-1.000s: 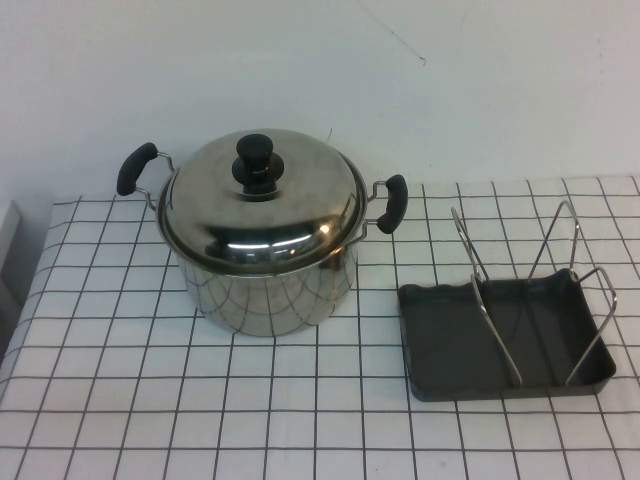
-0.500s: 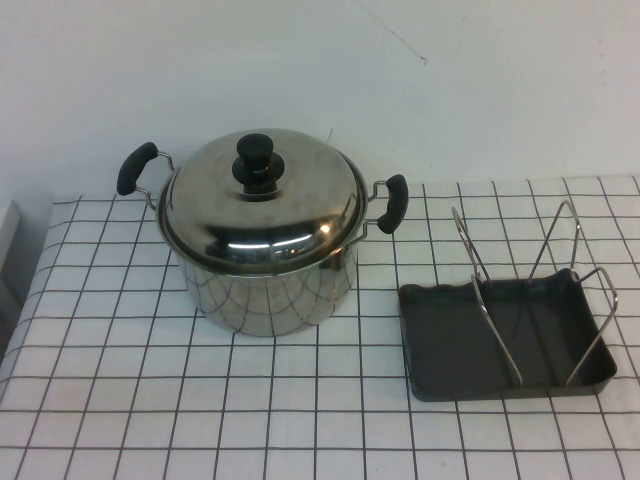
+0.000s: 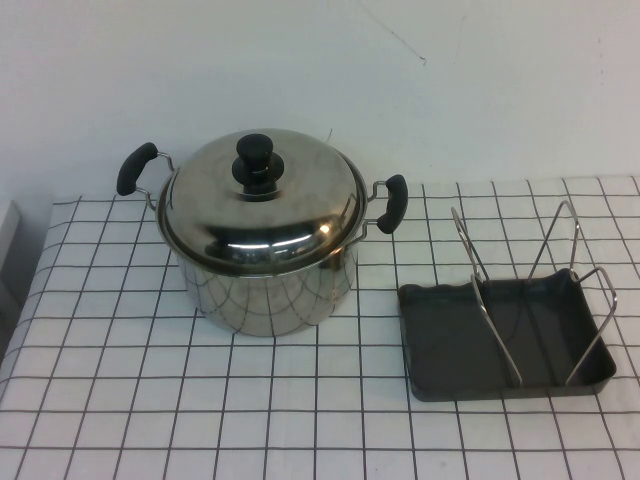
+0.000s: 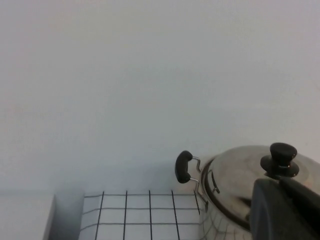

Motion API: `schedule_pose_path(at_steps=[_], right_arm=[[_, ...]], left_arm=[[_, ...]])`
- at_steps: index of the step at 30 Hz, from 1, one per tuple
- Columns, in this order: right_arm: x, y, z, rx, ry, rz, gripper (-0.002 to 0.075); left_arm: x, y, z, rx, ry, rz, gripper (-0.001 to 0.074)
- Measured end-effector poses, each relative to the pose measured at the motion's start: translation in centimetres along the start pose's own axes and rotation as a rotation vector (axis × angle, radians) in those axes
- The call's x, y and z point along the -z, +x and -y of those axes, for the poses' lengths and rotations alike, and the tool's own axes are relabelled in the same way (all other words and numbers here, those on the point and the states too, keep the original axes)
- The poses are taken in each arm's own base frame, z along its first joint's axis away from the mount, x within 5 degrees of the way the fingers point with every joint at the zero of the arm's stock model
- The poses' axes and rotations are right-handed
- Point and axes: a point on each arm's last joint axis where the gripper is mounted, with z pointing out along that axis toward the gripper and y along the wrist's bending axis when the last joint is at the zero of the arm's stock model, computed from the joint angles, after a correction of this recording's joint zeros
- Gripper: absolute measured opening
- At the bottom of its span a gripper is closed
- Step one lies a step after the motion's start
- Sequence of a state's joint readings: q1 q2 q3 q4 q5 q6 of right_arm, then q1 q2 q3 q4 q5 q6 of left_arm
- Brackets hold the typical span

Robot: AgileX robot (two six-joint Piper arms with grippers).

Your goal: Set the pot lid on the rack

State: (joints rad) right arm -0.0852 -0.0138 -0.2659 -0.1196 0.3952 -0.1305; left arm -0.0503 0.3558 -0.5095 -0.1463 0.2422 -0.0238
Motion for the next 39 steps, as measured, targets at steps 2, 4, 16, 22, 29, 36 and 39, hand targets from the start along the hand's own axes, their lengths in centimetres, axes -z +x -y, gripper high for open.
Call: schedule_pose_path(at_steps=[2, 4, 16, 22, 29, 36, 39], right_arm=[[0.0, 0.5, -0.3, 0.002, -0.034, -0.059, -0.0003], [0.1, 0.9, -0.7, 0.03, -0.083, -0.096, -0.0003], [-0.2, 1.3, -1.8, 0.124, -0.185, -0.068, -0.0003], [-0.3, 1.4, -1.8, 0.123, -0.182, -0.062, -0.0003], [-0.3, 1.3, -1.8, 0.124, -0.181, -0.059, -0.0003], [-0.3, 1.3, -1.8, 0.123, -0.181, -0.057, -0.0003], [-0.3, 1.3, -1.8, 0.123, -0.181, -0.057, -0.0003]], left_arm=[[-1.5, -0.9, 0.2, -0.005, 0.007, -0.058, -0.0002], [-3.4, -1.9, 0.5, -0.031, 0.026, -0.109, -0.0002], [-17.0, -2.7, 2.7, -0.1, 0.302, -0.286, -0.0002], [-22.3, -0.6, 3.5, -0.171, 0.403, -0.246, 0.0022], [-25.7, 1.8, 6.6, -0.286, 0.501, -0.258, 0.0427], [-29.8, 5.7, 8.2, -0.332, 0.502, -0.348, 0.0613], [-31.6, 6.7, 8.0, -0.297, 0.448, -0.378, 0.0619]])
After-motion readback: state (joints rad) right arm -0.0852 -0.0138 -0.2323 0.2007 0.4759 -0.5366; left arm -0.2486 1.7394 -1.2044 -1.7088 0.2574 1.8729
